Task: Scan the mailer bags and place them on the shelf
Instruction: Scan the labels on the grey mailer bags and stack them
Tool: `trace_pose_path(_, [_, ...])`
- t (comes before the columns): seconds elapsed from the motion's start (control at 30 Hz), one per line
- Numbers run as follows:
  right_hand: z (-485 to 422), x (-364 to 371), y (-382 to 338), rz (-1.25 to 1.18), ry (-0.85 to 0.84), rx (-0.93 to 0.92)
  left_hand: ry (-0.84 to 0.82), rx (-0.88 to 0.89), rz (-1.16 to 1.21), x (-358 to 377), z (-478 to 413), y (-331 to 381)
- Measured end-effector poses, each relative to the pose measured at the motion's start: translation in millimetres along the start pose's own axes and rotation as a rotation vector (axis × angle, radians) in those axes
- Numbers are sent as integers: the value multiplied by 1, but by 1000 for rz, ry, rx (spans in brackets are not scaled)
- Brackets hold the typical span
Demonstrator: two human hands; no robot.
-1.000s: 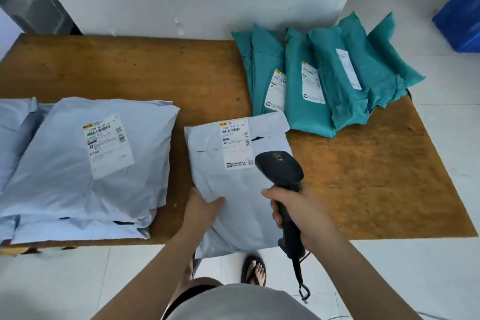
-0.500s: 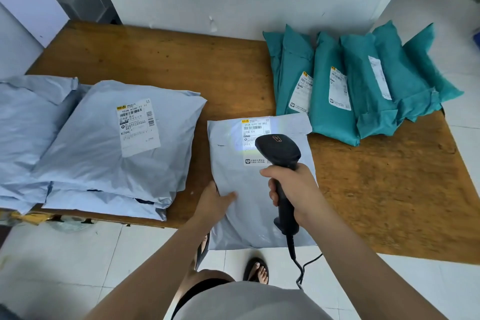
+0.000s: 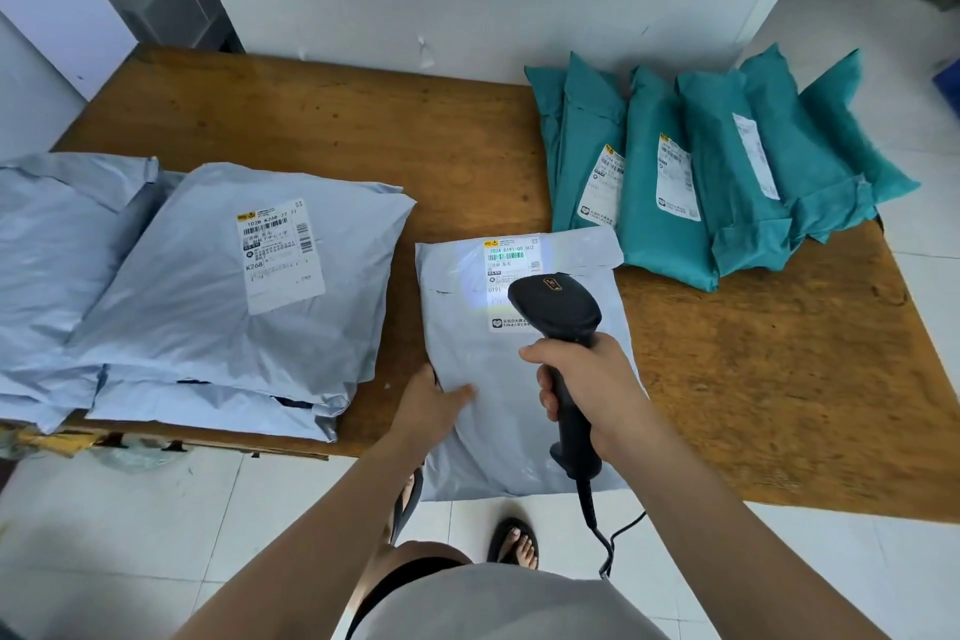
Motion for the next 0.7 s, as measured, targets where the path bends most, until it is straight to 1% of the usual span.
trace_pose_path(0.17, [3,0,2,-3,8,5,18,5,-8,1,1,0])
trace_pose_path(0.3, [5,0,3,4,16,-7,-27,-31,24,2,4,1])
trace_pose_path(0.37, [8,-2,3,4,33,-24,-37,-11,-8,0,7,5])
trace_pose_path(0.43, [10,-4,3,-20,63,-47,-38,61,-43,-5,15,17])
trace_pose_path(0.53, [12,-5,-2,-89,105,-78,-87,234,12,-22,36,52])
trace_pose_path(0.63, [18,2,-13,-131,87,-112,-101,357,30,-60,58,91])
trace_pose_path(0.7, [25,10,-23,-149,47,-142,-50,405,63,-97,66,112])
Point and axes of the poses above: each hand's wrist, its own z-axis away from the middle knuckle, its own x-axis out of the palm, y = z × x, the point moved 4 cm from there along -z, towards the middle knuckle
